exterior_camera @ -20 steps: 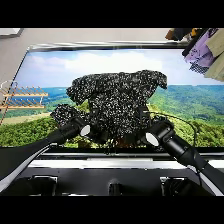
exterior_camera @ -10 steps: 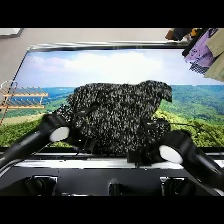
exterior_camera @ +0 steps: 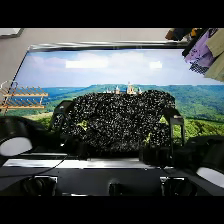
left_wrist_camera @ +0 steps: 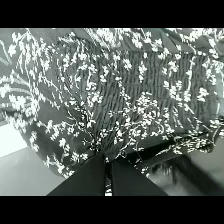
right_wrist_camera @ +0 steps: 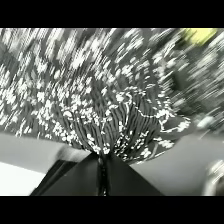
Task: Fold the clothes and pants, and hang the long-sleeved shirts on hangers.
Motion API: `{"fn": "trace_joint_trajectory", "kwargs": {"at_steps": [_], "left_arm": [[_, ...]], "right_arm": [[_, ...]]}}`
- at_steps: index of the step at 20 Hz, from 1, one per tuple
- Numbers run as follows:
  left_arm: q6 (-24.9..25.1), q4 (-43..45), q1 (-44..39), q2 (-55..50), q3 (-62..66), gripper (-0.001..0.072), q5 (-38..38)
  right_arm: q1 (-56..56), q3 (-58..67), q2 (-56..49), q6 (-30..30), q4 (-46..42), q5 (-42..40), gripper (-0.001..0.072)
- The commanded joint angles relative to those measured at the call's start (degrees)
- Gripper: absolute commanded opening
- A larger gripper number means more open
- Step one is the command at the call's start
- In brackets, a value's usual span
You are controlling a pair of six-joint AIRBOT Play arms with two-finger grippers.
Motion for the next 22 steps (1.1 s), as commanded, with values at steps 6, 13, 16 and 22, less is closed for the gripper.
{"fn": "trace_joint_trajectory", "kwargs": {"at_steps": [6, 13, 16, 22], "left_arm": [[11.4, -6.4, 10.5, -20.6, 0.7, 0.0024, 10.4], [22.4, -13.0, 14.3, -31.8, 0.8, 0.0025, 15.2], [22.6, -13.1, 14.3, -32.5, 0.8, 0.0025, 15.7], [23.2, -13.1, 14.3, -32.5, 0.8, 0.0026, 15.6]], "right_arm": [[-18.1, 0.8, -23.0, -11.5, -0.3, -22.6, 0.0040], [-24.1, 0.8, -35.9, -29.3, 19.3, -20.9, 0.0053], [-24.2, 0.8, -35.1, -29.0, 17.1, -20.5, 0.0314], [-24.2, 0.8, -31.0, -29.0, 11.8, -16.7, 0.0318]]}}
